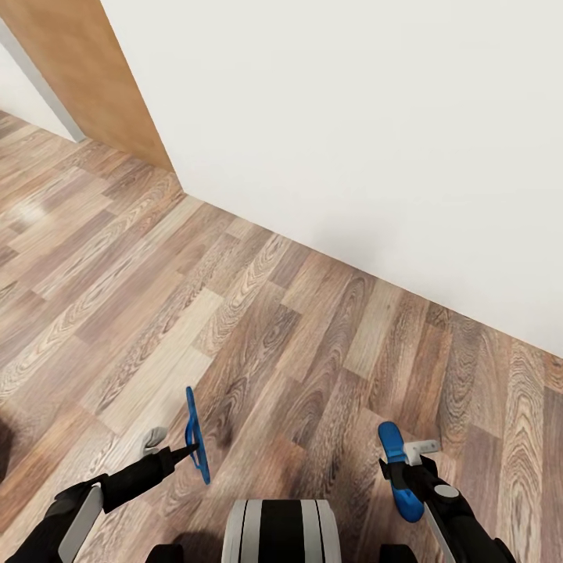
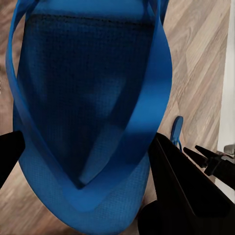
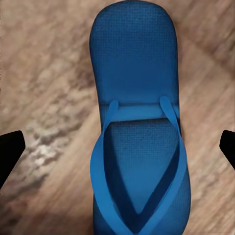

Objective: In the bedroom, move the book from the bed onto either nightstand, and place the two sandals side by side next to the bed.

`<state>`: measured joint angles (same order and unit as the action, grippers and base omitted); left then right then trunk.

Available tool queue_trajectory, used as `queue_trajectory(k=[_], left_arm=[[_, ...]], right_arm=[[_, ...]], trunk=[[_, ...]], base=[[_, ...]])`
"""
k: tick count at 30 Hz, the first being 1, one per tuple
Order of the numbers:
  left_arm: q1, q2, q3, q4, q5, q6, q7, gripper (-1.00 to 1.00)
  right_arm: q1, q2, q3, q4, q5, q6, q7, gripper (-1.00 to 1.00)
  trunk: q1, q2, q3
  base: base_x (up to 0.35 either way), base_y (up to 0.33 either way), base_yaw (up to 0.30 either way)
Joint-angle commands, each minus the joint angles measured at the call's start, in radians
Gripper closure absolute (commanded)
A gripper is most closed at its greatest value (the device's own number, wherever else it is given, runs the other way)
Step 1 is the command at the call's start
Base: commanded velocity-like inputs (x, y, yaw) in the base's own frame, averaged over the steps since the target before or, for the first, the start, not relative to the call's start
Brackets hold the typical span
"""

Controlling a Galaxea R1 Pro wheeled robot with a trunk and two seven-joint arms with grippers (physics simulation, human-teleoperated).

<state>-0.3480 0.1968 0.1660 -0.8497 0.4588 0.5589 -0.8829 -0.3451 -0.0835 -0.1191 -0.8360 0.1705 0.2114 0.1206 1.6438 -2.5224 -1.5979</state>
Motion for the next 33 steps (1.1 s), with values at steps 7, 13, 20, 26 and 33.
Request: queue_trajectory(k=[7, 13, 20, 26, 33], left_arm=[[0.000, 0.041, 0.002, 0.000, 0.006, 0.011, -0.173, 1.00], [0.000, 0.050, 0.001, 0.000, 0.007, 0.012, -0.245, 1.00], [0.000, 0.050, 0.001, 0.000, 0.007, 0.012, -0.252, 1.00], [0.000, 0.050, 0.001, 0.000, 0.008, 0.012, -0.252, 1.00], [0.000, 0.050, 0.002, 0.000, 0.008, 0.012, -0.252, 1.00]], right_arm=[[0.000, 0.001, -0.004, -0.002, 0.011, 0.005, 0.008, -1.00], [0.000, 0.001, -0.004, -0.002, 0.011, 0.005, 0.008, -1.00], [0.000, -0.001, -0.004, -0.002, 0.011, 0.005, 0.008, -1.00], [0.000, -0.001, -0.004, -0.003, 0.011, 0.005, 0.008, -1.00], [0.000, -0.002, -0.004, -0.003, 0.011, 0.005, 0.008, -1.00]], trunk=[[0.000, 0.000, -0.001], [0.000, 0.000, -0.001], [0.000, 0.000, -0.001], [0.002, -0.001, -0.020], [0.003, -0.002, -0.031]], base=[[0.000, 0.000, 0.000], [0.000, 0.000, 0.000], [0.000, 0.000, 0.000], [0.000, 0.000, 0.000], [0.000, 0.000, 0.000]])
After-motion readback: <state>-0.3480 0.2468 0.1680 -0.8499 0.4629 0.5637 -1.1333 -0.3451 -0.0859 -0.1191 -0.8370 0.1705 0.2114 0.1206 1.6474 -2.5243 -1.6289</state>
